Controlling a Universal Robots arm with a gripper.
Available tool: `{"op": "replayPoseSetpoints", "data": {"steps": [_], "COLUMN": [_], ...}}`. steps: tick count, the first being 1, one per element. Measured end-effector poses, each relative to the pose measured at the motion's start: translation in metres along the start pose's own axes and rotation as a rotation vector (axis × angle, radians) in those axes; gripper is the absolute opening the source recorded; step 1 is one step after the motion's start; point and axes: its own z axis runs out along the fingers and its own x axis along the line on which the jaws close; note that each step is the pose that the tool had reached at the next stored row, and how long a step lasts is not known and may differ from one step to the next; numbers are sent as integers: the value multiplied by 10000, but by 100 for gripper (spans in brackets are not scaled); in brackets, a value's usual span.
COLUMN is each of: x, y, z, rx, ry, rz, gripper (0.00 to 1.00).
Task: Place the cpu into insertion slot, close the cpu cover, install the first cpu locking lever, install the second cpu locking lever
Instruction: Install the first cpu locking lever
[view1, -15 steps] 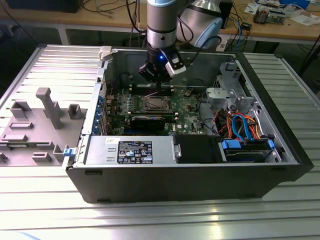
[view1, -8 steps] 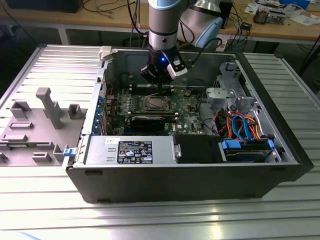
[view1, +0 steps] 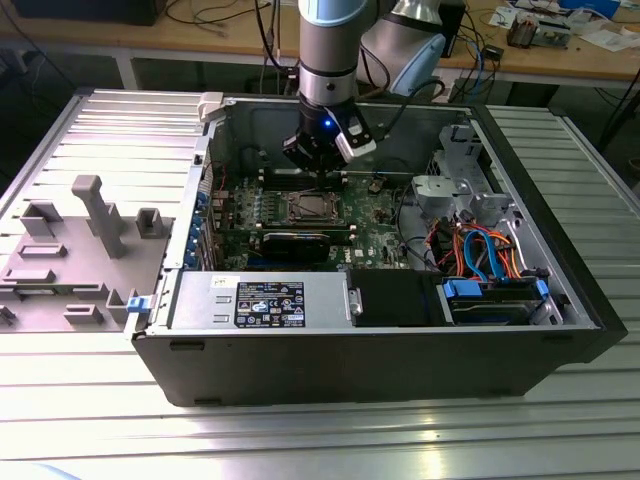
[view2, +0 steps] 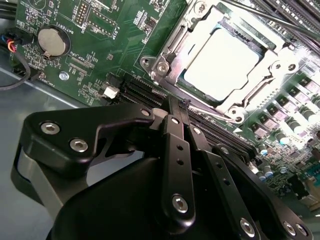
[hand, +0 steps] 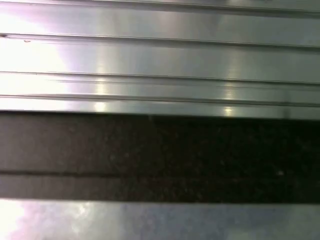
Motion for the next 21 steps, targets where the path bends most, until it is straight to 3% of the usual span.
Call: {"op": "replayPoseSetpoints", "data": {"steps": [9, 21], "x": [-6, -8], "y": [-4, -7], "z": [57, 43], "rx": [0, 10], "ry": [3, 4], "rz": [-2, -3], "gripper": [11, 11]}}
